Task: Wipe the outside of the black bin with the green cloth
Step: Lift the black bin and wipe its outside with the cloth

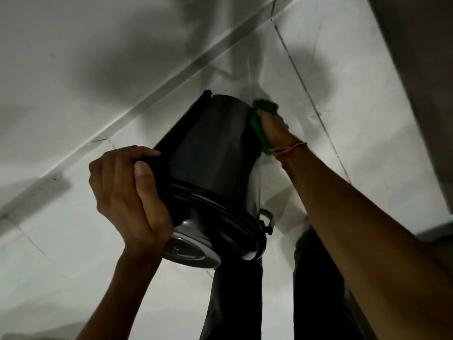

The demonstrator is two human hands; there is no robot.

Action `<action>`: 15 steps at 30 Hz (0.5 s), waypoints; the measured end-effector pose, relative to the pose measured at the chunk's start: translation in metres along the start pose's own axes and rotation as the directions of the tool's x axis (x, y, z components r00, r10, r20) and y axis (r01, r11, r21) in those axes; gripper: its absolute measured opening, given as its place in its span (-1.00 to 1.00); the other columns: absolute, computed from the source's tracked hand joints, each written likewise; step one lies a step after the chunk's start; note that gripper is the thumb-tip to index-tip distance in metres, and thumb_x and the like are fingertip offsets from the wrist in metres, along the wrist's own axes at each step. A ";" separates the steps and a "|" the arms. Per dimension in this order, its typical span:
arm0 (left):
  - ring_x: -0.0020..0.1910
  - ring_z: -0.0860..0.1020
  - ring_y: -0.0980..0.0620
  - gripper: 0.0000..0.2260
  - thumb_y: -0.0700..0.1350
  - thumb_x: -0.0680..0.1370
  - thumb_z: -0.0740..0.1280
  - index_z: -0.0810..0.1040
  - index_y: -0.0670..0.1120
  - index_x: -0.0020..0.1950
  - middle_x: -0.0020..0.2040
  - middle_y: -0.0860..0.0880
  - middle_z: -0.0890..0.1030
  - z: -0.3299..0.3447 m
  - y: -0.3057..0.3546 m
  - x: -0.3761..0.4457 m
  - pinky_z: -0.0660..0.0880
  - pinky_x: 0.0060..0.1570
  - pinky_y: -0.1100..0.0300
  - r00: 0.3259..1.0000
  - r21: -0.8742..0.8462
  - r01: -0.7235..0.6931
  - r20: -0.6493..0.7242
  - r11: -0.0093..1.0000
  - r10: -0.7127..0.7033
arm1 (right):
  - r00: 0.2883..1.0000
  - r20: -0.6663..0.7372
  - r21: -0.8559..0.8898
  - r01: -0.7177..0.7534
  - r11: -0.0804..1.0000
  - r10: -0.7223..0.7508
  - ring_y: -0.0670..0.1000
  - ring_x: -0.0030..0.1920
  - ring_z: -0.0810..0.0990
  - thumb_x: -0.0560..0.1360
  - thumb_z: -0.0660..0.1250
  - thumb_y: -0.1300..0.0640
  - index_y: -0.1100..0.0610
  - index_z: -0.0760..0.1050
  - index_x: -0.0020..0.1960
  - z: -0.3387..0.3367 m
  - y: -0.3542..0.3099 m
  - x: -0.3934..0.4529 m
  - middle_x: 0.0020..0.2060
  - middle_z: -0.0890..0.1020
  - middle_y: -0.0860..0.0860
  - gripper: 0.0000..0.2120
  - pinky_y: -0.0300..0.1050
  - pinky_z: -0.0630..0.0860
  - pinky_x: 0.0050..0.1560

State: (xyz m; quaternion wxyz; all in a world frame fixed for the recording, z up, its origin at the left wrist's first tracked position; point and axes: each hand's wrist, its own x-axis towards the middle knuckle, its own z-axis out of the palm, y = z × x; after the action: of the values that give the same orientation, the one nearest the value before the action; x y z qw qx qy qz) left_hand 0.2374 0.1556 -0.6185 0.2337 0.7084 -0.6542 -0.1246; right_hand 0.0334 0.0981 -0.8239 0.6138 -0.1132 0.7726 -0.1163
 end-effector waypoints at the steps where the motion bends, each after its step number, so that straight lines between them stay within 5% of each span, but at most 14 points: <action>1: 0.04 0.40 0.11 -0.68 -0.25 0.68 0.07 0.62 -0.26 0.01 -0.05 -0.01 0.56 0.002 0.000 0.000 0.34 0.14 0.03 1.000 -0.010 0.026 0.006 1.000 -0.026 | 0.993 -0.045 -0.134 0.101 0.986 -0.108 0.27 0.45 0.40 0.61 0.23 -0.20 0.03 0.37 0.55 0.004 -0.011 -0.013 0.48 0.39 0.21 -0.43 0.10 0.34 0.52; 4: 0.00 0.45 0.01 -0.67 -0.24 0.67 0.08 0.63 -0.27 -0.01 -0.09 -0.10 0.60 0.002 -0.001 -0.002 0.32 0.15 0.08 1.000 0.011 0.009 0.003 1.000 -0.009 | 0.843 0.090 -0.344 0.526 0.778 -0.530 0.26 0.46 0.38 0.56 0.30 -0.21 -0.05 0.42 0.48 0.015 -0.012 -0.086 0.47 0.31 0.14 -0.47 0.22 0.35 0.50; 6: 0.00 0.49 -0.06 -0.65 -0.20 0.68 0.06 0.63 -0.26 -0.03 -0.11 -0.16 0.64 0.001 -0.004 0.000 0.31 0.15 0.10 1.000 0.028 -0.018 0.003 0.999 0.018 | 0.685 0.157 -0.161 0.728 0.666 -0.711 0.19 0.49 0.37 0.53 0.32 -0.17 -0.20 0.44 0.39 0.012 0.020 -0.137 0.48 0.29 0.04 -0.57 0.21 0.39 0.49; 7: 0.00 0.50 -0.07 -0.64 -0.19 0.68 0.06 0.63 -0.25 -0.03 -0.11 -0.16 0.65 0.000 -0.005 0.001 0.31 0.16 0.11 1.000 0.017 -0.016 0.026 1.000 0.015 | 0.668 0.128 -0.021 0.741 0.671 -0.733 0.17 0.49 0.37 0.53 0.33 -0.16 -0.31 0.42 0.36 0.007 0.036 -0.155 0.48 0.28 0.01 -0.60 0.17 0.41 0.49; 9: 0.00 0.53 -0.09 -0.64 -0.16 0.69 0.07 0.63 -0.23 -0.04 -0.10 -0.14 0.66 0.000 -0.007 -0.004 0.30 0.20 0.17 0.998 0.026 -0.040 0.049 0.999 0.039 | 0.763 0.058 0.153 0.631 0.761 -0.644 0.18 0.49 0.40 0.55 0.33 -0.11 -0.47 0.35 0.30 -0.005 0.065 -0.164 0.50 0.30 0.09 -0.60 0.06 0.46 0.46; 12: -0.02 0.56 -0.13 -0.59 -0.07 0.73 0.05 0.64 -0.18 -0.04 -0.09 -0.11 0.68 0.003 -0.007 -0.006 0.28 0.22 0.25 0.993 0.047 -0.094 0.074 0.994 0.090 | 0.991 0.007 0.342 0.125 0.931 -0.136 0.19 0.41 0.50 0.67 0.25 -0.02 -0.09 0.40 0.41 -0.016 0.088 -0.114 0.46 0.44 0.20 -0.68 0.06 0.49 0.45; 14: -0.03 0.55 -0.12 -0.55 -0.01 0.75 0.04 0.65 -0.17 -0.05 -0.11 -0.13 0.68 0.006 -0.006 -0.007 0.27 0.23 0.27 0.979 0.028 -0.178 0.108 0.984 0.175 | 0.970 0.180 0.437 -0.228 0.870 0.164 0.14 0.35 0.51 0.73 0.11 -0.03 0.19 0.35 0.56 -0.023 0.082 -0.074 0.37 0.51 0.15 -0.52 0.15 0.40 0.52; 15: -0.03 0.54 -0.11 -0.55 -0.02 0.75 0.05 0.65 -0.18 -0.06 -0.12 -0.15 0.68 0.006 -0.005 -0.009 0.27 0.23 0.27 0.971 0.010 -0.205 0.125 0.979 0.202 | 0.955 0.206 0.415 -0.282 0.865 0.213 0.13 0.34 0.51 0.74 0.05 -0.01 0.24 0.31 0.58 -0.025 0.076 -0.060 0.37 0.51 0.17 -0.50 0.11 0.41 0.49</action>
State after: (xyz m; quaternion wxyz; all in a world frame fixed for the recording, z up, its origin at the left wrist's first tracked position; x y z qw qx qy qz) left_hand 0.2382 0.1634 -0.6276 0.1962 0.6313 -0.7378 -0.1361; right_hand 0.0194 0.1897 -0.7876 0.6907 0.1201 0.6848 -0.1989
